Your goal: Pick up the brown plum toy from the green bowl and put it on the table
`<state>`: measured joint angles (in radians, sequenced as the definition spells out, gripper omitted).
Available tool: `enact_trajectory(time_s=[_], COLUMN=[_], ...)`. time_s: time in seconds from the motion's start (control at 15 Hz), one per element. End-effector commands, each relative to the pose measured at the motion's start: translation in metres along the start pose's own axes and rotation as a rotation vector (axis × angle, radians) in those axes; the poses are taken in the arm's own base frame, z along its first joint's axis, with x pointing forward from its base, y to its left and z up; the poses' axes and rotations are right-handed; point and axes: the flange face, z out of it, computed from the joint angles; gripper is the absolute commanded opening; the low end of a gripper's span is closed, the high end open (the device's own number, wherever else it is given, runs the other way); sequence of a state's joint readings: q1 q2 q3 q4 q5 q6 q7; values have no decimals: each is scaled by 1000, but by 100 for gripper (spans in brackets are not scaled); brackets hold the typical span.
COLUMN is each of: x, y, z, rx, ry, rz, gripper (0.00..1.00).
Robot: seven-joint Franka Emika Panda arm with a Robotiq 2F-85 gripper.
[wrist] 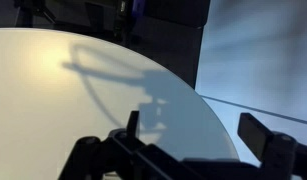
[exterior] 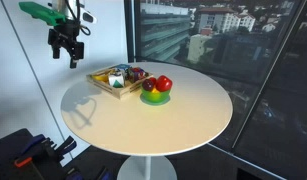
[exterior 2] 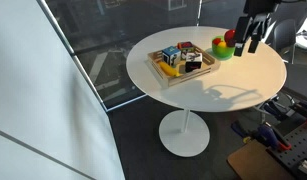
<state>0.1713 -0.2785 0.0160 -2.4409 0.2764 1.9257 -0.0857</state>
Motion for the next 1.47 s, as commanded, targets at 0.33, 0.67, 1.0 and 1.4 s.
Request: enact_trajectory(time_s=[0.33,0.67,1.0,1.4], x=[0,1,14,35], y=[0,0,17,57], z=[-1,0,-13,-42], rx=[0,0,-34,-125], ry=[-1,-5,31,155], rz=[0,0,29,85], gripper=[100,100,100,100])
